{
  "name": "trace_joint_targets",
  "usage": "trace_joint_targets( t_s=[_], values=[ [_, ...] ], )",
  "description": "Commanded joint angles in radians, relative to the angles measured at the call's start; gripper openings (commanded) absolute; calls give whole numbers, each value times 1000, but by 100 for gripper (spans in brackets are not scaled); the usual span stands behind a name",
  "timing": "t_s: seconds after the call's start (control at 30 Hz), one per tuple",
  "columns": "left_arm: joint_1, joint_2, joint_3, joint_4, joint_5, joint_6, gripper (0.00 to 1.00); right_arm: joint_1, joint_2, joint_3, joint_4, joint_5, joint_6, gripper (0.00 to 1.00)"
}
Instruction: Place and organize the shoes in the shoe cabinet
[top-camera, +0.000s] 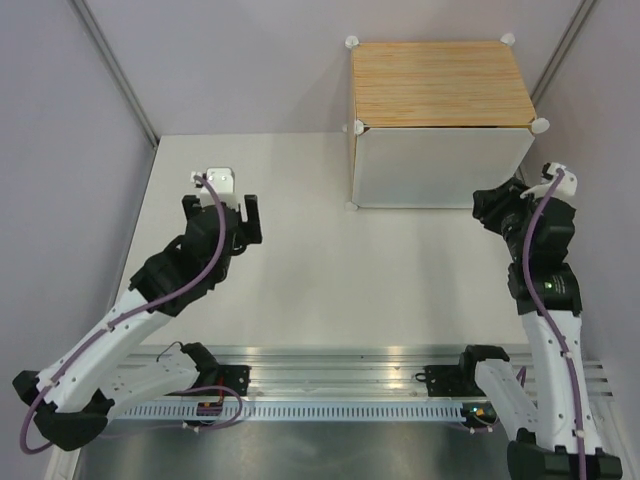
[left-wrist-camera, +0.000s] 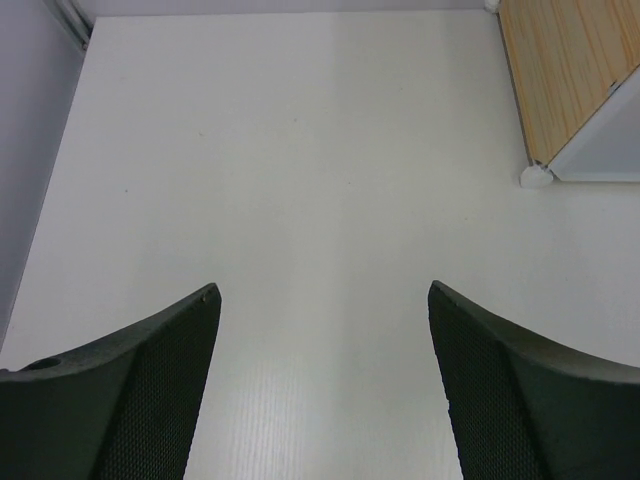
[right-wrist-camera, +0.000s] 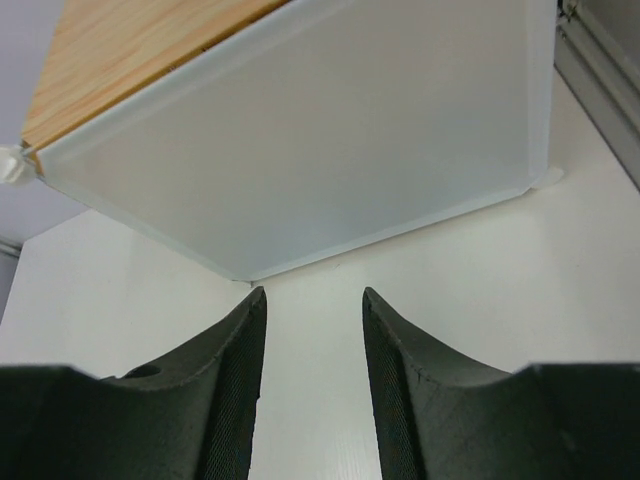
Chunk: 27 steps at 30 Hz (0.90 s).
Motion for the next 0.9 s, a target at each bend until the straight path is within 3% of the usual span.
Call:
trace_joint_targets(
  t_s=[0.0, 0.1, 0.27, 0.57, 0.87],
  values=[
    [10, -59, -124, 157, -62, 77, 87, 5, 109, -45, 196, -53, 26, 48],
    [10, -92, -204, 203, -52, 104, 88, 5, 222, -48, 316, -42, 22, 48],
    [12, -57, -209, 203, 5, 132, 88, 5, 431, 2, 511, -25, 17, 50],
    [12, -26, -201, 189, 47, 140, 88, 3, 735, 206, 609, 16, -21, 58],
    [12, -32, -203, 189, 45, 146, 88, 3, 807, 252, 597, 9, -18, 60]
  ],
)
